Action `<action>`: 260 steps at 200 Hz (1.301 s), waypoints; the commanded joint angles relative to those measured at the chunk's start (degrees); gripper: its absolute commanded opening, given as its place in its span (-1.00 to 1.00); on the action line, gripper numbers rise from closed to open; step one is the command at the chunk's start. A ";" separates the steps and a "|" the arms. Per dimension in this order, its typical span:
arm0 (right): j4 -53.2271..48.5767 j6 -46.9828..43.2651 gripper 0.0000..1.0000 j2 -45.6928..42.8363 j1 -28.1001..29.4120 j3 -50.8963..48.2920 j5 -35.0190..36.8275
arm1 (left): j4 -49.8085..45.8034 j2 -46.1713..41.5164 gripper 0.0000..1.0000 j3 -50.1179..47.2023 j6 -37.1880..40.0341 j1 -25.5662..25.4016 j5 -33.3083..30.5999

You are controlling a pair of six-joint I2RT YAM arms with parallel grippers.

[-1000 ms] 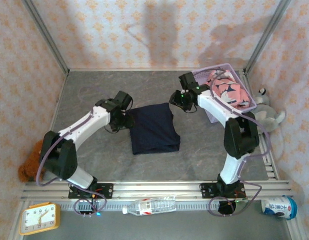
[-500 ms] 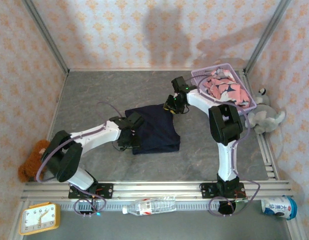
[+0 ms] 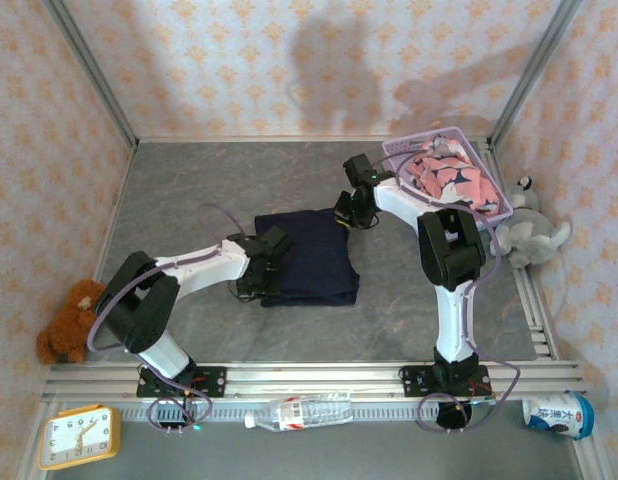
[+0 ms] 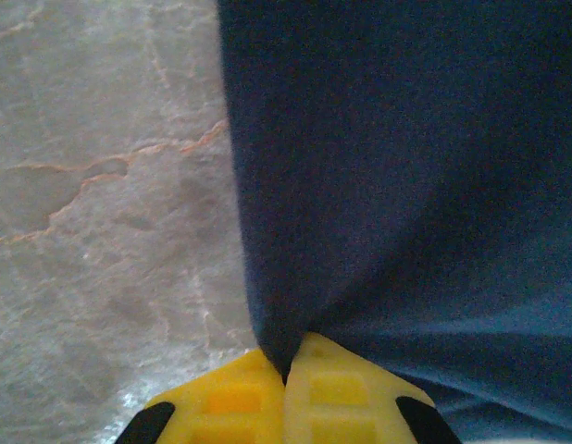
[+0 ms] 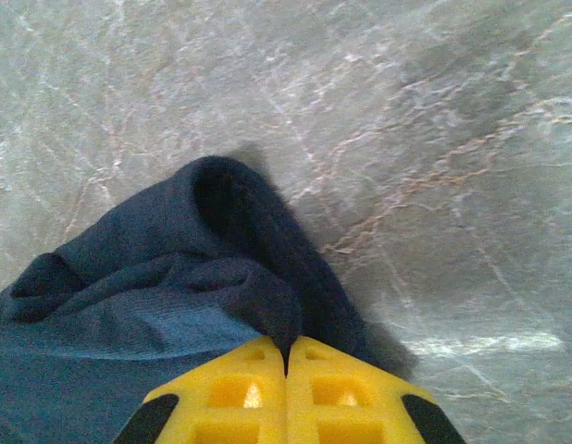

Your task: Fold and stack the mixed laundry pile

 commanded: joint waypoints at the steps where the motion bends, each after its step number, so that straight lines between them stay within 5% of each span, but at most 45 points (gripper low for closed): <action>1: -2.52 2.60 -1.00 -3.59 -1.26 -2.18 6.16 | -2.19 -5.94 -1.00 -2.46 -2.06 -0.05 -2.73; 94: -6.01 8.01 -1.00 -17.60 -1.17 -12.95 12.81 | -1.77 1.99 -1.00 -2.09 -4.45 0.30 -7.24; 137: -1.35 10.67 -0.99 -16.39 -1.07 -22.29 11.22 | -2.35 6.16 -1.00 1.25 -4.53 0.30 -6.99; 173: -2.98 7.23 -0.57 -14.01 -1.33 -17.75 13.10 | -5.79 3.75 -1.00 3.40 -3.79 0.36 -7.90; 192: -4.19 5.40 -0.14 -17.79 -1.36 -17.12 15.94 | -8.68 0.68 -0.40 5.75 -3.32 0.48 -8.79; 215: -7.04 2.62 0.16 -21.86 -1.37 -17.03 18.90 | -9.88 -3.32 0.01 8.68 -2.72 1.17 -9.10; 260: -10.47 -2.85 0.47 -26.19 -1.38 -16.76 19.82 | -8.02 -0.34 0.06 18.61 2.88 1.33 -7.61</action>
